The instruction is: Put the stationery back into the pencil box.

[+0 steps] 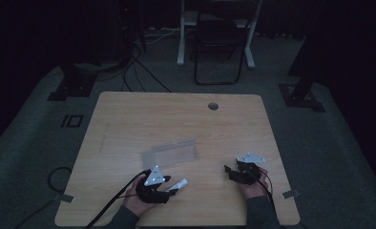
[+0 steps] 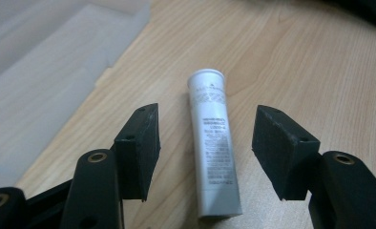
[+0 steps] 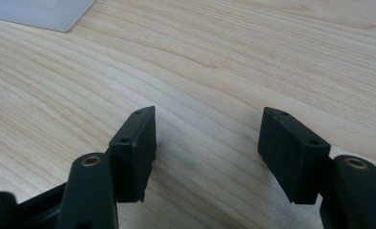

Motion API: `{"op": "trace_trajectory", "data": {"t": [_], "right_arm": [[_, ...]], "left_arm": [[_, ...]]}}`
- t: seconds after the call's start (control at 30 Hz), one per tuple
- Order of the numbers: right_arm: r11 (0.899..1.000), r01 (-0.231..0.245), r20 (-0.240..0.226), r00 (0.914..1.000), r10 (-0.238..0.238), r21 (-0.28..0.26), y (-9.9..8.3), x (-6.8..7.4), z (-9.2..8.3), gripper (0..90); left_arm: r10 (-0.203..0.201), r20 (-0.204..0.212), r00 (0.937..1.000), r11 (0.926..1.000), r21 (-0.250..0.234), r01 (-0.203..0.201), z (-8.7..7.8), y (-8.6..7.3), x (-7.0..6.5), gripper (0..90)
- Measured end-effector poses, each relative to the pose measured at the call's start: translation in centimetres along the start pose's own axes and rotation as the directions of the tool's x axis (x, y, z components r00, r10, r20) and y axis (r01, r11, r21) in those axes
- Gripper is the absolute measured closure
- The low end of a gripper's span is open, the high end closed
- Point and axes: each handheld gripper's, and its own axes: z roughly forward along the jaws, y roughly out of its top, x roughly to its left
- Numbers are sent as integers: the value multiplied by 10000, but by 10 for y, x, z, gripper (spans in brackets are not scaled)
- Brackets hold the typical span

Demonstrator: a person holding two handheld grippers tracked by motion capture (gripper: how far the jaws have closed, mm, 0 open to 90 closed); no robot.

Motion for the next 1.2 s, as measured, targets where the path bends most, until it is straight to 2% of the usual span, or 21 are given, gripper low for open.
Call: {"op": "trace_trajectory", "data": {"t": [0.53,0.8,0.87,1.0,1.2], "right_arm": [[10000,20,-16,10000,-20,1,0,0,0,377],[10000,28,-28,10000,-28,0,0,0,0,377],[10000,31,-29,10000,-31,-1,0,0,0,376],[10000,31,-27,10000,-31,0,0,0,0,377],[10000,30,-32,10000,-30,-2,0,0,0,376]], "left_arm": [[321,-264,9991,9977,602,-304,11,-5,-4,467],[248,-103,9996,9962,842,-238,15,-6,-2,498],[234,-19,9997,9960,862,-232,14,-6,-2,542],[285,-129,9995,9956,896,-272,14,-6,-2,582],[533,-325,9980,9939,985,-499,14,-6,-3,594]]}}
